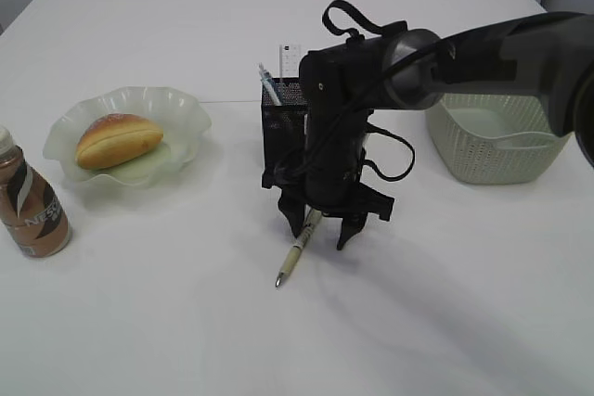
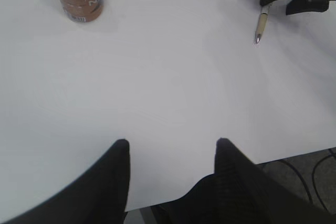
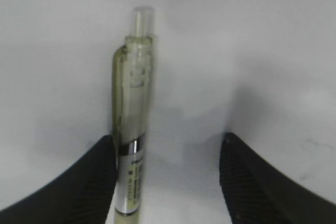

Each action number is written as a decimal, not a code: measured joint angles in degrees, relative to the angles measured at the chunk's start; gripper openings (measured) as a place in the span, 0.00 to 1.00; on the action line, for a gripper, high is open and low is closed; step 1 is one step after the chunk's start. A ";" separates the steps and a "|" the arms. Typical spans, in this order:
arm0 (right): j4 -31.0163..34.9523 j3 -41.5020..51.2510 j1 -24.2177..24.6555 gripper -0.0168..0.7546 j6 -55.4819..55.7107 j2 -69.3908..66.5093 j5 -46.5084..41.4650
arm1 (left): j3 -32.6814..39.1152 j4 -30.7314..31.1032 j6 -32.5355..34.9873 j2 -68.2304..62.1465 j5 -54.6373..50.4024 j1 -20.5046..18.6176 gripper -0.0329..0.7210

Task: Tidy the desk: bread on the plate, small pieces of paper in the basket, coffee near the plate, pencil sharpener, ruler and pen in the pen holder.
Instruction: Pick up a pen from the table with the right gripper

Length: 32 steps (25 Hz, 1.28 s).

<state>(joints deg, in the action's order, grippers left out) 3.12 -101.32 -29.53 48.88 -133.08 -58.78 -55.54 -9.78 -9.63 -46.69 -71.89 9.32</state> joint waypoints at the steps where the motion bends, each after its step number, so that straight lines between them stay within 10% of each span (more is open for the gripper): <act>1: -0.12 -0.11 0.00 0.65 0.00 -0.22 -0.91 | 0.00 0.00 0.00 0.00 0.00 0.00 0.55; 21: 0.23 -0.70 0.00 0.65 0.00 -0.72 -3.64 | 0.00 0.00 0.00 0.00 0.00 0.00 0.55; 29: 0.75 -0.96 0.00 0.17 0.08 -0.98 -4.03 | 0.00 0.00 0.00 0.00 0.00 0.00 0.55; 32: 0.75 -0.96 0.00 0.13 0.08 -0.98 -4.03 | 0.00 0.00 0.00 0.00 0.00 0.00 0.55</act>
<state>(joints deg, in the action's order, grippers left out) 3.87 -102.28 -29.53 48.97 -134.06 -62.81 -55.54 -9.78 -9.63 -46.69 -71.89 9.32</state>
